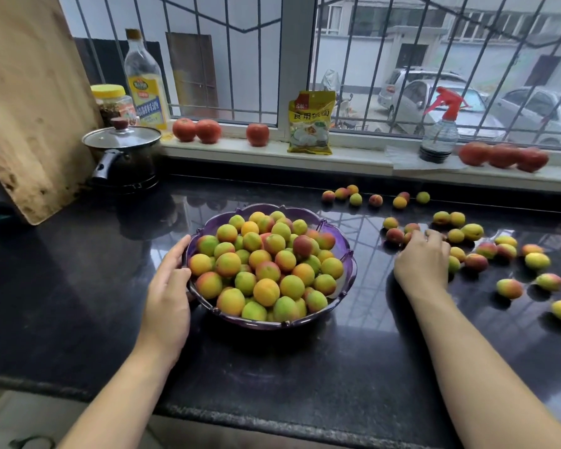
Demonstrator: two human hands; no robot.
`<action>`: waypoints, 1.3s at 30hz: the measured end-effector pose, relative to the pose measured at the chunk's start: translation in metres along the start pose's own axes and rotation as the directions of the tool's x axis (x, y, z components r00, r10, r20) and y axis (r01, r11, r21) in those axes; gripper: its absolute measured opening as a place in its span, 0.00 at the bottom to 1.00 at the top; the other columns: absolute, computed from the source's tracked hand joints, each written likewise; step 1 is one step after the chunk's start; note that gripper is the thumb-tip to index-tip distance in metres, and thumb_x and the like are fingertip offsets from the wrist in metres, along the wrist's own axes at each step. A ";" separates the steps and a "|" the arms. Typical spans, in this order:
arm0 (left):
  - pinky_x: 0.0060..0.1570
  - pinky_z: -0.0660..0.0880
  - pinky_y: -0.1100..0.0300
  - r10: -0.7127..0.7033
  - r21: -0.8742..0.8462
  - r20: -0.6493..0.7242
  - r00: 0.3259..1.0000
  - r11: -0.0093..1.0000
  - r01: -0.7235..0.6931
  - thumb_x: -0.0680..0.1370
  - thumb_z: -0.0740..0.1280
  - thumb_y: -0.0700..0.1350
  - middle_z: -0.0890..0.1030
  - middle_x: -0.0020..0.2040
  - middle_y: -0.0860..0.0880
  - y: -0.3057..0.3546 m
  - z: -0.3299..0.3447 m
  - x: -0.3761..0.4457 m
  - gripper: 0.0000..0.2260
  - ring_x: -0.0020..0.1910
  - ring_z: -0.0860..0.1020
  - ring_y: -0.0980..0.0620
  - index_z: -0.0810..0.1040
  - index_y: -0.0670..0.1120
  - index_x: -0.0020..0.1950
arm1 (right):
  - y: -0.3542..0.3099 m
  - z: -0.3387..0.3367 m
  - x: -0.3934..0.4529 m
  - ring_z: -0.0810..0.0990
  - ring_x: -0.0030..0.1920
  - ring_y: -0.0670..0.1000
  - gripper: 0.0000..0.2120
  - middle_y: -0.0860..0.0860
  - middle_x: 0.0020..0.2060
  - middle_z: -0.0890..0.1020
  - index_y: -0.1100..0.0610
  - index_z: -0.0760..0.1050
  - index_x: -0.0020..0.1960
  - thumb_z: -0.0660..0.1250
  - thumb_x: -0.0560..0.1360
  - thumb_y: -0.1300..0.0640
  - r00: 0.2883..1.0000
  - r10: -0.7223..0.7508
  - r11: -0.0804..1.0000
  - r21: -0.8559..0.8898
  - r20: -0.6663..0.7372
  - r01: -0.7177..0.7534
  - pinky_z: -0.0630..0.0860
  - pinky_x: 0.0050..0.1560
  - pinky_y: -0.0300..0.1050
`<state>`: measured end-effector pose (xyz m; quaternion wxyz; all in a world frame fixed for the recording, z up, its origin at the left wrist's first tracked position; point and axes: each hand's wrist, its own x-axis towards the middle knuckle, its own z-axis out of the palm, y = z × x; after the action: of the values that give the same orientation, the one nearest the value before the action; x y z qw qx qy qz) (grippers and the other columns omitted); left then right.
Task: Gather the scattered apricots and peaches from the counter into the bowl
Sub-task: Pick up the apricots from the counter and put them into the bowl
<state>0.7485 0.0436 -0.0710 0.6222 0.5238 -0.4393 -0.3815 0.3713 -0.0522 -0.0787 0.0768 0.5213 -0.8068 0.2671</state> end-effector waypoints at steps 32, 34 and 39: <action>0.64 0.78 0.47 -0.125 -0.094 0.033 0.992 0.987 0.127 0.83 0.57 0.37 0.88 0.56 0.48 0.011 0.010 0.030 0.19 0.61 0.84 0.47 0.86 0.48 0.59 | -0.100 -0.070 -0.013 0.78 0.60 0.46 0.17 0.46 0.59 0.79 0.50 0.79 0.65 0.70 0.78 0.61 0.680 -0.683 0.664 0.615 0.266 0.425 0.79 0.54 0.40; 0.60 0.79 0.46 -0.176 -0.146 0.005 0.984 0.974 0.175 0.84 0.59 0.40 0.88 0.52 0.45 0.005 0.011 0.032 0.15 0.59 0.84 0.42 0.87 0.45 0.53 | -0.103 -0.069 -0.013 0.78 0.60 0.45 0.17 0.46 0.59 0.79 0.50 0.79 0.65 0.70 0.78 0.61 0.644 -0.704 0.666 0.592 0.300 0.453 0.76 0.52 0.36; 0.61 0.77 0.44 -0.179 -0.187 -0.029 0.983 0.967 0.171 0.78 0.65 0.48 0.87 0.49 0.43 -0.004 0.009 0.034 0.12 0.55 0.83 0.42 0.87 0.45 0.48 | -0.103 -0.068 -0.015 0.77 0.60 0.47 0.18 0.47 0.59 0.79 0.50 0.79 0.67 0.70 0.78 0.62 0.645 -0.705 0.678 0.545 0.294 0.493 0.76 0.57 0.39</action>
<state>0.7509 0.0081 -0.0698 0.6415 0.5095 -0.3400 -0.4619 0.4586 -0.0375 0.0086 -0.1538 0.8166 -0.4962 0.2515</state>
